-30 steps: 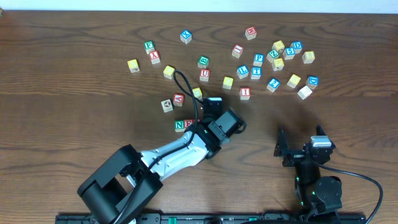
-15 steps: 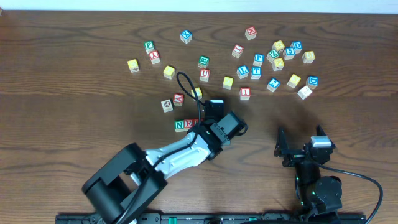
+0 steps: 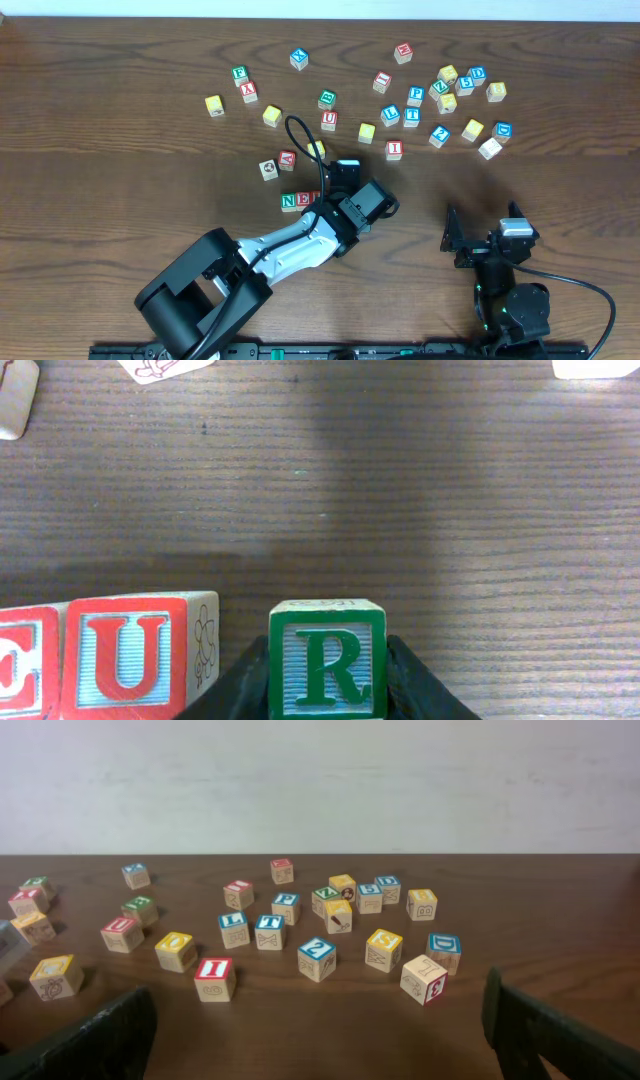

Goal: Spell out NEURIPS
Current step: 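Adjust the held R block into line beside the U block, then open the left gripper and lift it away from the R block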

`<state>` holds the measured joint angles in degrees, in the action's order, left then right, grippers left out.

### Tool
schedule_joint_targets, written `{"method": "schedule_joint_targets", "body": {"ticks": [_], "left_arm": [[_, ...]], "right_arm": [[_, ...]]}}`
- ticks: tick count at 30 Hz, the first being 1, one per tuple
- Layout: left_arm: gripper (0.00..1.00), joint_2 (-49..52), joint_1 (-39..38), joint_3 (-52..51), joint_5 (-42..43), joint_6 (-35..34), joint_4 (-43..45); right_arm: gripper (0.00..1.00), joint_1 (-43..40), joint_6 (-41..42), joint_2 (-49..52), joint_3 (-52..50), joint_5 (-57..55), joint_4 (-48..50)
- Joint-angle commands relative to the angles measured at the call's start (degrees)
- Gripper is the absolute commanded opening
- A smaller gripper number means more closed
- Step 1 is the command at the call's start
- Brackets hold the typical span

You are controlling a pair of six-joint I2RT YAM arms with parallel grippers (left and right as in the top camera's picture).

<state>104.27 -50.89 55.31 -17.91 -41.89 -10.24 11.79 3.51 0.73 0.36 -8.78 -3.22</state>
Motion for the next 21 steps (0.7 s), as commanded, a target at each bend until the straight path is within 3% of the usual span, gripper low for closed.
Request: {"method": "schedule_joint_targets", "body": {"ticks": [1, 5, 21], "left_arm": [[0.36, 1.49, 0.02, -0.07, -0.2, -0.11, -0.39], [0.43, 1.49, 0.02, 0.11, -0.2, 0.33, -0.39], [0.43, 0.15, 0.02, 2.95, -0.2, 3.82, -0.39]], "right_arm": [[0.99, -0.39, 0.7, -0.04, -0.04, -0.26, -0.24], [0.99, -0.39, 0.72, -0.04, -0.04, -0.26, -0.24], [0.99, -0.39, 0.7, -0.04, -0.04, -0.28, -0.24]]}}
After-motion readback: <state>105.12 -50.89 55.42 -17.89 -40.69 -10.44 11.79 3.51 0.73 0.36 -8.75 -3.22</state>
